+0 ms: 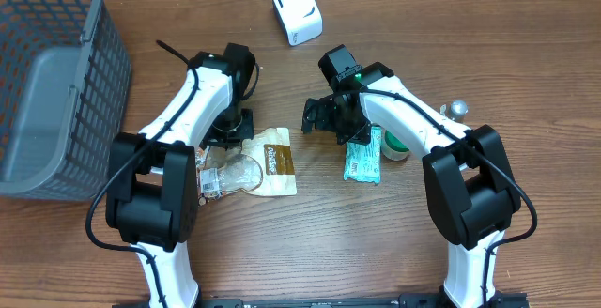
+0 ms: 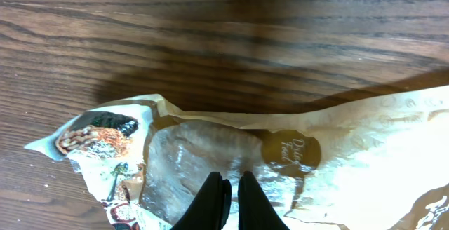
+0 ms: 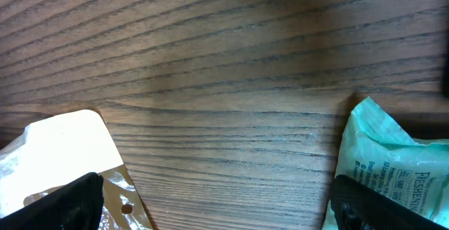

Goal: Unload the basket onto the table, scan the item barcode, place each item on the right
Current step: 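Lower the left gripper and pinch the Pantree bag's edge, then move the right gripper left and lower it onto the Pantree bag, then close the right gripper on the bag and release the left gripper, then hold the Pantree bag with the right gripper, left arm parked by basket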

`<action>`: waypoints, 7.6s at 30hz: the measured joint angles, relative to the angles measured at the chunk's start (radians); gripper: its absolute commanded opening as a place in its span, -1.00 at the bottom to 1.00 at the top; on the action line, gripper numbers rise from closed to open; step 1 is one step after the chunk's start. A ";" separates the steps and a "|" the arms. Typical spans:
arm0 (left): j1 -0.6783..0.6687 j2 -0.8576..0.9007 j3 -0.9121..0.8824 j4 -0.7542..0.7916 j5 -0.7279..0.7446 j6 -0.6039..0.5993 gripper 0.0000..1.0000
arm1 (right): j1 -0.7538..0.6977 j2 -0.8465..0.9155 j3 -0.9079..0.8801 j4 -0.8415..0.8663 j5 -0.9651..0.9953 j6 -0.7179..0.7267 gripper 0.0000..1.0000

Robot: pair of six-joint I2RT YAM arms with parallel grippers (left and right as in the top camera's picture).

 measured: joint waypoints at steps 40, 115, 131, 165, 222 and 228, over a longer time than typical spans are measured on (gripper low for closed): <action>0.106 -0.026 -0.188 0.169 0.035 0.071 -0.92 | 0.000 0.000 0.000 -0.008 -0.001 -0.020 1.00; 0.106 -0.031 -0.197 0.230 0.201 0.122 -0.92 | 0.105 0.086 -0.035 0.310 -0.442 0.026 0.63; 0.106 -0.031 -0.197 0.231 0.201 0.122 -0.91 | 0.105 0.097 -0.036 0.394 -0.605 0.018 0.09; 0.115 -0.032 -0.152 0.154 0.207 0.122 -0.77 | 0.107 0.097 -0.036 0.319 -0.513 -0.082 -0.52; 0.334 -0.149 0.047 0.105 -0.026 0.144 0.99 | 0.033 0.097 -0.036 0.193 -0.446 -0.125 -0.53; 0.334 -0.149 0.047 0.105 -0.026 0.144 0.99 | 0.033 0.097 -0.036 0.193 -0.445 -0.128 -0.52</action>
